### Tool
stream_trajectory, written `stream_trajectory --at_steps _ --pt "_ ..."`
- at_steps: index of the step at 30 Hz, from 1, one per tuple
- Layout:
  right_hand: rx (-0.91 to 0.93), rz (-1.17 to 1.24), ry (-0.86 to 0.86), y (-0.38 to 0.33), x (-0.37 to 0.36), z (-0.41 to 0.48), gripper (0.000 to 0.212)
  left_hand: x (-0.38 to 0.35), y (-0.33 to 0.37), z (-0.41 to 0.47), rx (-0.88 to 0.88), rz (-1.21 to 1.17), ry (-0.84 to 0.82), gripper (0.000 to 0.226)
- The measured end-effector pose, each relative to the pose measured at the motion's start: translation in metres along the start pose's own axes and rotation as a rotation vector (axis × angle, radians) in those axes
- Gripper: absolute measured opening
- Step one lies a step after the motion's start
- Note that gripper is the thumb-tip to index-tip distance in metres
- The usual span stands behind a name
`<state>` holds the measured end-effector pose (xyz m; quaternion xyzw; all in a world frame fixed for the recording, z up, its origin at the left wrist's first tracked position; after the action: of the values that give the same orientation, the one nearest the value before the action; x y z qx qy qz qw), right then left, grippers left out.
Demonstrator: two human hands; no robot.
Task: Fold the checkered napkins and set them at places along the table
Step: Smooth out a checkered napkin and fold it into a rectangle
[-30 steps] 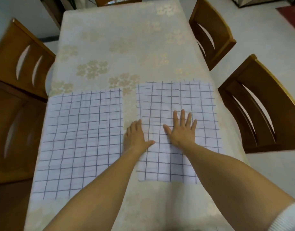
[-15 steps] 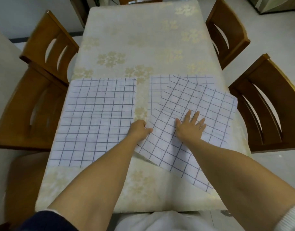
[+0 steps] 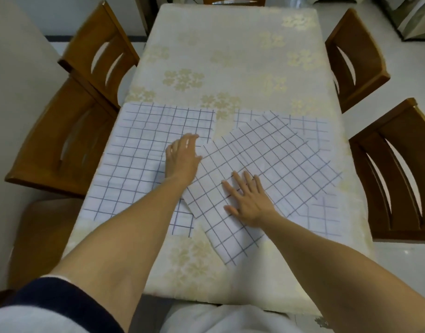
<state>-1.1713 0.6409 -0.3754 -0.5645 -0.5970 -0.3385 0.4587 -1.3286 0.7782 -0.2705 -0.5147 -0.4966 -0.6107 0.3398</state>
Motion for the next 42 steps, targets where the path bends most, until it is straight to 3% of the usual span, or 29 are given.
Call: stream_trajectory --at_steps 10,15,18,22,27,31,34,37,42 --pt "-0.408 0.232 -0.024 -0.019 0.003 0.03 0.08 -0.077 0.001 -0.087 0.151 -0.048 -0.332 0.077" --pt "-0.258 0.33 0.165 -0.002 0.031 0.04 0.073 -0.089 -0.008 -0.095 0.194 -0.006 -0.428 0.092" --pt "-0.259 0.272 0.124 0.04 0.024 0.024 0.075 -0.095 -0.013 -0.091 0.178 0.038 -0.458 0.099" --pt "-0.319 0.184 -0.006 0.081 0.0 -0.005 0.082 -0.096 -0.023 -0.083 0.25 -0.023 -0.44 0.108" --pt "-0.351 0.217 0.011 0.068 -0.004 -0.016 0.085 -0.076 -0.035 -0.071 0.384 -0.194 -0.284 0.104" --pt "-0.508 0.292 0.022 0.056 -0.007 -0.018 0.088 -0.07 -0.044 -0.067 0.546 -0.393 -0.181 0.108" --pt "-0.604 0.344 0.017 0.044 -0.006 -0.016 0.092 -0.071 -0.049 -0.069 0.675 -0.504 -0.182 0.109" --pt "-0.67 0.392 0.011 0.033 -0.005 -0.012 0.096 -0.072 -0.05 -0.071 0.714 -0.57 -0.238 0.097" --pt "-0.607 0.382 0.133 0.02 0.011 -0.009 0.086 -0.066 -0.058 -0.066 0.685 -0.557 -0.299 0.075"
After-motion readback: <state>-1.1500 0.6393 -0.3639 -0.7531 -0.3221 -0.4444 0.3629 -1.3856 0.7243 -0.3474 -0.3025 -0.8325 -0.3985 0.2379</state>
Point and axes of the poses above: each hand's wrist, its own z-axis towards the middle knuckle, its own x-axis out of the back of the hand, y = z × x, the point moved 9 cm from there along z, towards the middle knuckle, and after that the axes turned 2 degrees about z, right-handed, at the moved point
